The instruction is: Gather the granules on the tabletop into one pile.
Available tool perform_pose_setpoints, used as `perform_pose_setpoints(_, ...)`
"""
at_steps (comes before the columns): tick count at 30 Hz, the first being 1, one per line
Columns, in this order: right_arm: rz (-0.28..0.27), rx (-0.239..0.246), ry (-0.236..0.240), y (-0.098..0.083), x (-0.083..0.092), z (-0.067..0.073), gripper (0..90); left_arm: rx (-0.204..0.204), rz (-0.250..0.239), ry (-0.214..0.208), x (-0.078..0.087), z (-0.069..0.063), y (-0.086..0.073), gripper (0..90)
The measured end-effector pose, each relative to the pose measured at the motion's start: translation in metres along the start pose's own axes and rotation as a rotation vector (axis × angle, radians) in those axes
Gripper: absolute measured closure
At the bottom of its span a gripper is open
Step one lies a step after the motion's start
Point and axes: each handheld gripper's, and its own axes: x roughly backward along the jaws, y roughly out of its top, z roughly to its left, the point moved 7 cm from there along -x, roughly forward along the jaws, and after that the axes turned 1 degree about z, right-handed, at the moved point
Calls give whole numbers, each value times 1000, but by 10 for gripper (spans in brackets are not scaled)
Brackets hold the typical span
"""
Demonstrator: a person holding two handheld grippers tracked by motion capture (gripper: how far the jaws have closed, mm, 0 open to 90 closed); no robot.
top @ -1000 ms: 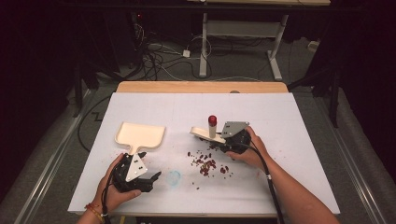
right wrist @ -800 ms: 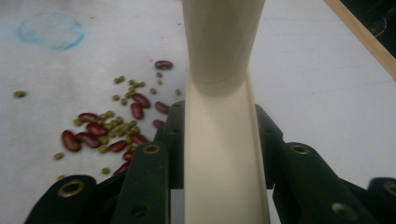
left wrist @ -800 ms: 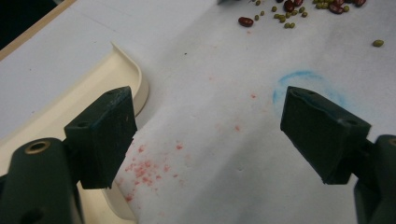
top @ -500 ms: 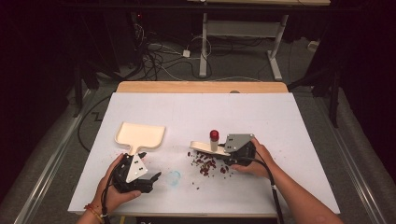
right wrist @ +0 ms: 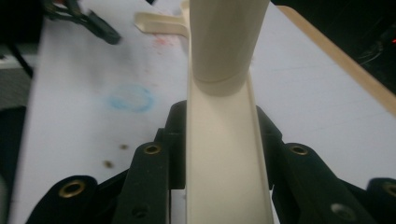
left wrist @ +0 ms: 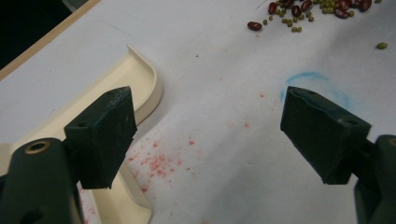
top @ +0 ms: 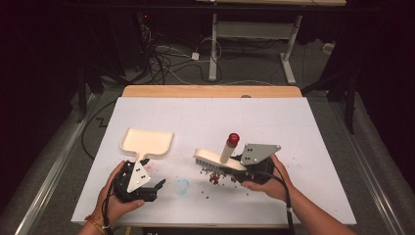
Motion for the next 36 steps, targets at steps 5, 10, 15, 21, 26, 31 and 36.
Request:
perform_pose_setpoints(5,12,-53,117,-11,-4,36,672,18,-11,15,3,5,0,177)
perform_pose_setpoints(10,97,-62,200,-41,1,59,672,21,-9,19,5,5,-1,176)
perform_pose_setpoints(15,122,-81,223,-78,36,43,673,14,15,6,-1,3,-3,176)
perform_pose_setpoints(21,138,-74,176,-95,54,14,672,0,10,6,-3,0,3,176)
perform_pose_setpoints(26,135,-29,173,-89,49,-1,672,-12,26,-9,-9,-2,3,176)
perform_pose_setpoints(31,117,9,176,-79,38,-15,672,-16,27,-14,-9,-3,3,176)
perform_pose_setpoints(36,87,22,192,-70,27,-20,672,-14,27,-12,-8,-2,2,176)
